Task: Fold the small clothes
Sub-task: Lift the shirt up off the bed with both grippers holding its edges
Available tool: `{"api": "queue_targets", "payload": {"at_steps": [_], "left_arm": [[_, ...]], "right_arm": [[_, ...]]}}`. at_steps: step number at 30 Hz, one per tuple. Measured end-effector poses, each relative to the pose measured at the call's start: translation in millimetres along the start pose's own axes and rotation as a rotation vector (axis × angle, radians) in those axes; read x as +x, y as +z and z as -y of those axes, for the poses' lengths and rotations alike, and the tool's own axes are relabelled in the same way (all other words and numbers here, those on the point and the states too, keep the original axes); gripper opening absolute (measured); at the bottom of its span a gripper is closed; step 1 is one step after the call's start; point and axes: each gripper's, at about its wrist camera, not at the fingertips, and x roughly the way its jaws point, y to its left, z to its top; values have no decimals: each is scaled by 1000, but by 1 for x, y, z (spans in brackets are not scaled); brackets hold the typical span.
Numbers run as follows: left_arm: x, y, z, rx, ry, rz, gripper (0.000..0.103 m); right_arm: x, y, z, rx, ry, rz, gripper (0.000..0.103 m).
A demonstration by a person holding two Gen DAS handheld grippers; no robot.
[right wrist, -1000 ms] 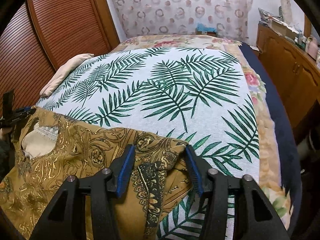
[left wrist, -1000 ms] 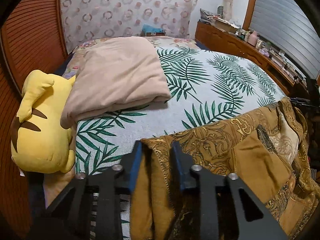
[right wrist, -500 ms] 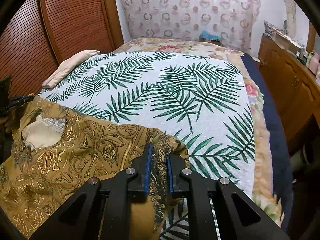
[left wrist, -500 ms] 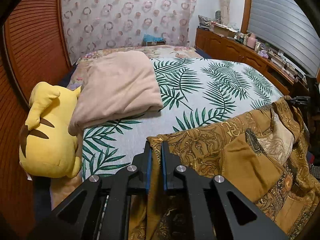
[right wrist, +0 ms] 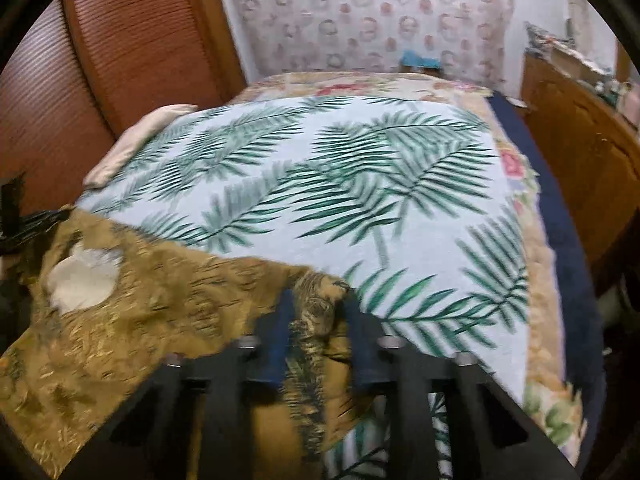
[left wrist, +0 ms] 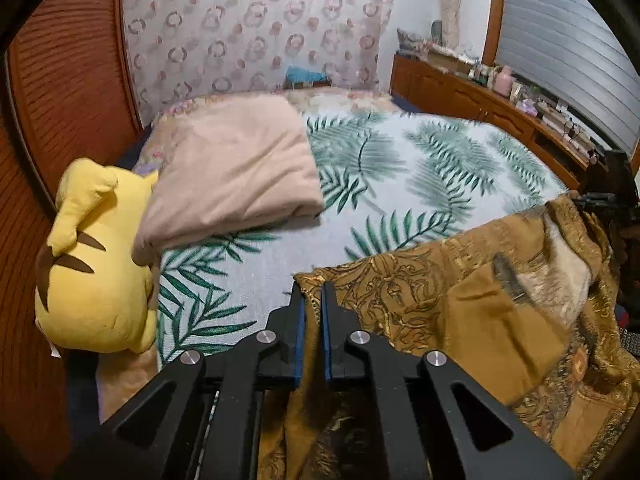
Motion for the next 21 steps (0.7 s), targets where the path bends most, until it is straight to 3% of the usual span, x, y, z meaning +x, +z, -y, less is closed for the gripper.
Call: {"api": "queue_targets", "payload": {"at_steps": [5,9,14,21], "left_arm": [[-56,9,9,-25,-55,140,7],[-108,27,37,37,-72,233,7],[-171,57,64,92,-77,384,7],[-239,107,65,119,-27,571,6]], "right_arm": [[-42,-2,-12,-4,60,119,11],[-100,9,-31,-23,105,236,11],[-172,35,-64,-112,82,357,11],[-259,71,-93,-183,54,545,11]]}}
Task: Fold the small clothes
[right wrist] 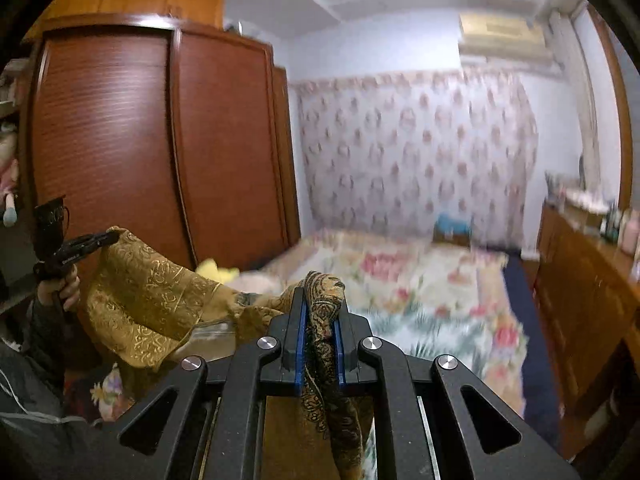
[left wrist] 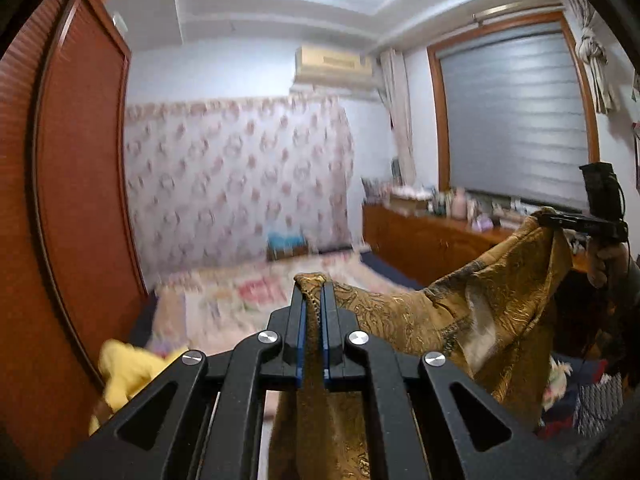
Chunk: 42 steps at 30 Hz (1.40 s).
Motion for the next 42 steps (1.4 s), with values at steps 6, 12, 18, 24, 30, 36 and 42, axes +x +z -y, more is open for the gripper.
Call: {"api": "queue_targets", "payload": {"at_steps": [6,12,18,24,30,36,42], "left_arm": [[-4,48,-17,7,41,102,7],[16,75,-38,-8,69,136,7],[88,63,-63,-37,111,44,7],[175,17,-74,-53,131,-99,7],[243,-34,-67,-31,158,-234,7],[277,-69,-63,-34,167,-324,7],[293,-89,-64,-33,184,-397,12]], "right_arm": [[-28,53,-18,-80,-46,119,11],[-14,88,-18,-91,-111,155,11],[64,78,-21,-26,-189,66,11],[157,39,4,21,-241,-83,11],[246,-4,9,29,-299,-248,11],[307,-12,23,66,-337,-357,11],[315,-2,50,116,-356,-442,25]]}}
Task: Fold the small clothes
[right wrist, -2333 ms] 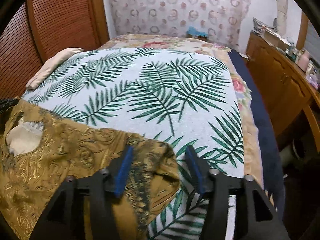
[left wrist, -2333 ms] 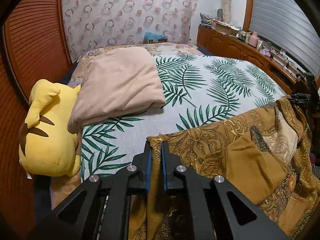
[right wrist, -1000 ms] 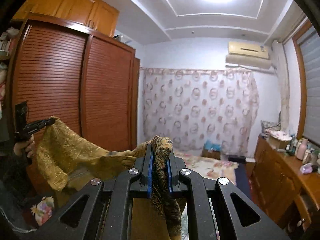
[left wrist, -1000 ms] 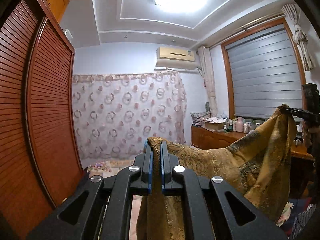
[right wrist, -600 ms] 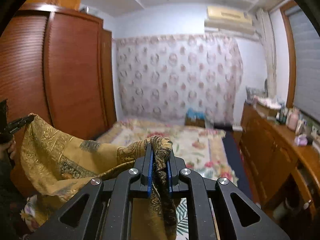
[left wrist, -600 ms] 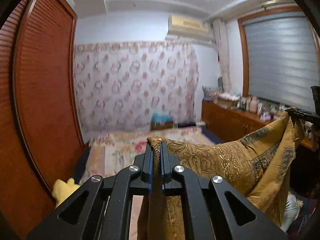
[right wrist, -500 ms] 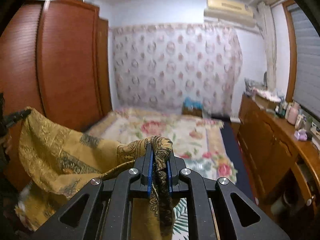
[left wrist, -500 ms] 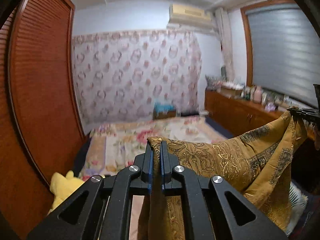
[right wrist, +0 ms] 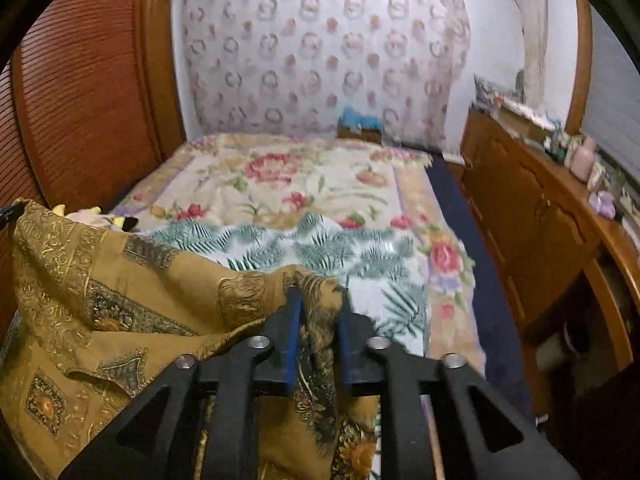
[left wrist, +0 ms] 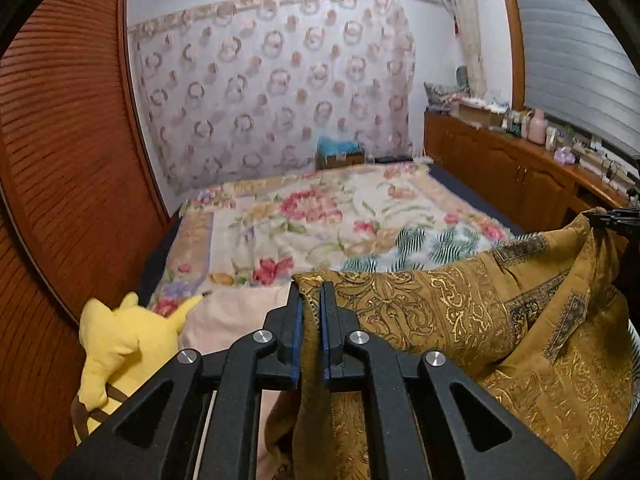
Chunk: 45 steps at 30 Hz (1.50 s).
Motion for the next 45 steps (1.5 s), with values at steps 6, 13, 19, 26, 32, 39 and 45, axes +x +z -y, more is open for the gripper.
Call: {"api": "queue_targets", "payload": {"at_steps": [6,13,19,26,32,39,45], "left_arm": [[-1,-17,-4,-26,-47,-36,45],[-4,-59,2,-7,-99,-108,49],[0,-91,2,-13,-107,-157,66],[2,-101,-2,-28,-91,-175,66],[-2,-105,-1,-27,-105,-181,66],[0,-117,-6,-38,-109,-206,66],[7,-117,-12,-65,-116,-215,48]], "right_arm": [[-36,-11,17,-5,18,-11,45],[-37,-33,7,-28,66,-25,46],[-1,-36,21,20,52,-96,46],[15,-36,23,66,75,-158,46],[-29,-46,14,-28,181,-110,4],[-102,-89,30,-17,190,15,3],[-121,-111,40,-21,165,0,3]]}}
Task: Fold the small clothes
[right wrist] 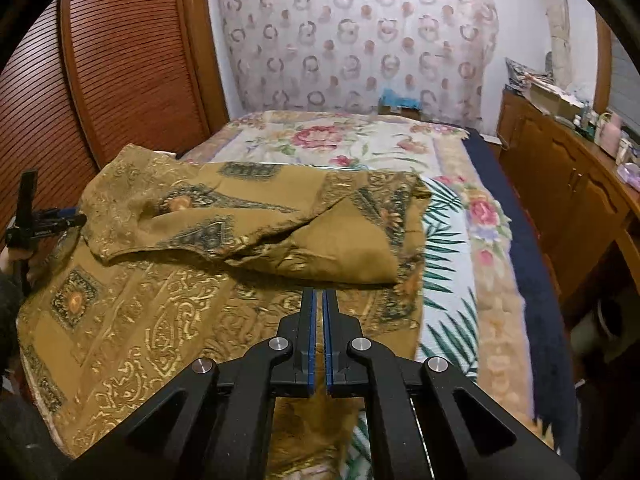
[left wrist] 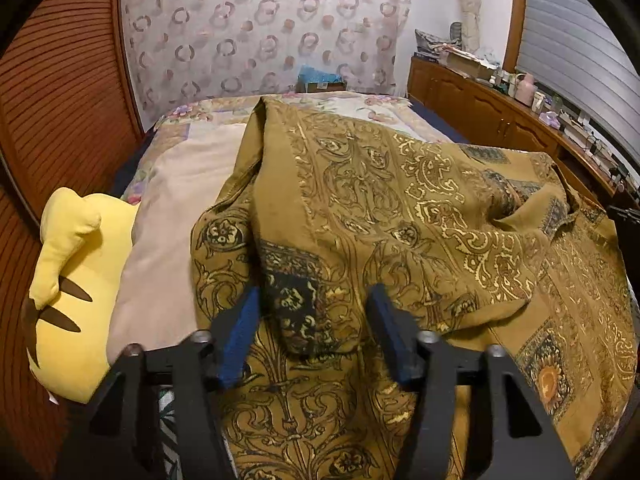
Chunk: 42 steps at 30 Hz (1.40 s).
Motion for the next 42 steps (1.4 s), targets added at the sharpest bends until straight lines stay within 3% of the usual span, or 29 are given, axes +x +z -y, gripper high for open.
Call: {"api": "queue_targets", "payload": {"at_steps": [2,7,11,18,22,31,36,39,41,42], "left_arm": [[1,2,-2,-16,-10,1,36],[2,2,-4,-39,-42,7,7],[-17,2,3,-26,-42,55,5],[-80,-5,3,-84,-79,200,5],[-102,-22,4,-105,-91,227,5],[-81,-50,13,-89,-60,151,5],[-69,-55,13,-99,-57,123,5],[-65,-56,15,-89,-54,110,5],[-63,-58,18,-82,-50,106,5],[-61,-59,18,-83,-48,102,5]], "right_arm": [[1,4,6,25,-17,7,5],[9,9,19,75,-84,-6,37],[16,8,20,93,-85,-26,40],[-7,1,13,100,-57,-14,40],[-21,-8,4,63,-65,-11,40],[-48,-51,0,56,-47,-82,40],[-39,-69,-7,48,-43,-145,40],[-37,-71,-8,45,-49,-139,39],[-36,-70,-9,51,-44,-130,34],[-36,-70,-11,45,-32,-125,21]]}}
